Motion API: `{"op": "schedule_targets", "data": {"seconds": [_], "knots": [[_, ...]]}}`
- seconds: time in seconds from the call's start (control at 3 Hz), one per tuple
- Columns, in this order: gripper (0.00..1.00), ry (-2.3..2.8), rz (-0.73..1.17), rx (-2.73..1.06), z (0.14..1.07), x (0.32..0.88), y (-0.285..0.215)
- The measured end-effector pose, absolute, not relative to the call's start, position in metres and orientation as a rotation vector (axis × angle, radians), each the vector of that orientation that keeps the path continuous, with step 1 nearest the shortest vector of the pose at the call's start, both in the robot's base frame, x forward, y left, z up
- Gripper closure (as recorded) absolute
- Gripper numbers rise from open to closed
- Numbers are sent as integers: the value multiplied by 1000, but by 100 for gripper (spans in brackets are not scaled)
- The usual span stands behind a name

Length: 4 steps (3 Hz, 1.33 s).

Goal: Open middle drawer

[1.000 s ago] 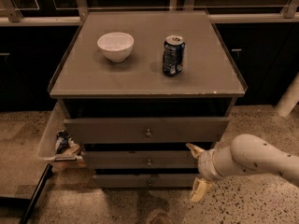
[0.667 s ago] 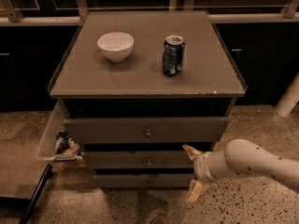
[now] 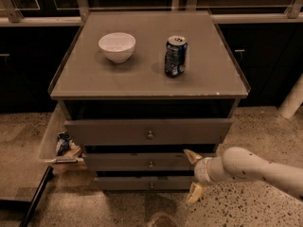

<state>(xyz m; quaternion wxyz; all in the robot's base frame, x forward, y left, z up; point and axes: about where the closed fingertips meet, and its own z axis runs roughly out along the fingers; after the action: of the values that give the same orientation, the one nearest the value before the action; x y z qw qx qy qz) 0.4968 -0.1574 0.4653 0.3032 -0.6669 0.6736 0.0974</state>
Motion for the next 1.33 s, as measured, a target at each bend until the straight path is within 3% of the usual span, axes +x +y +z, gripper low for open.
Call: {"op": "schedule_targets", "data": {"seconds": [1.33], "knots": [[0, 1807, 172, -1743, 420, 528, -169]]}}
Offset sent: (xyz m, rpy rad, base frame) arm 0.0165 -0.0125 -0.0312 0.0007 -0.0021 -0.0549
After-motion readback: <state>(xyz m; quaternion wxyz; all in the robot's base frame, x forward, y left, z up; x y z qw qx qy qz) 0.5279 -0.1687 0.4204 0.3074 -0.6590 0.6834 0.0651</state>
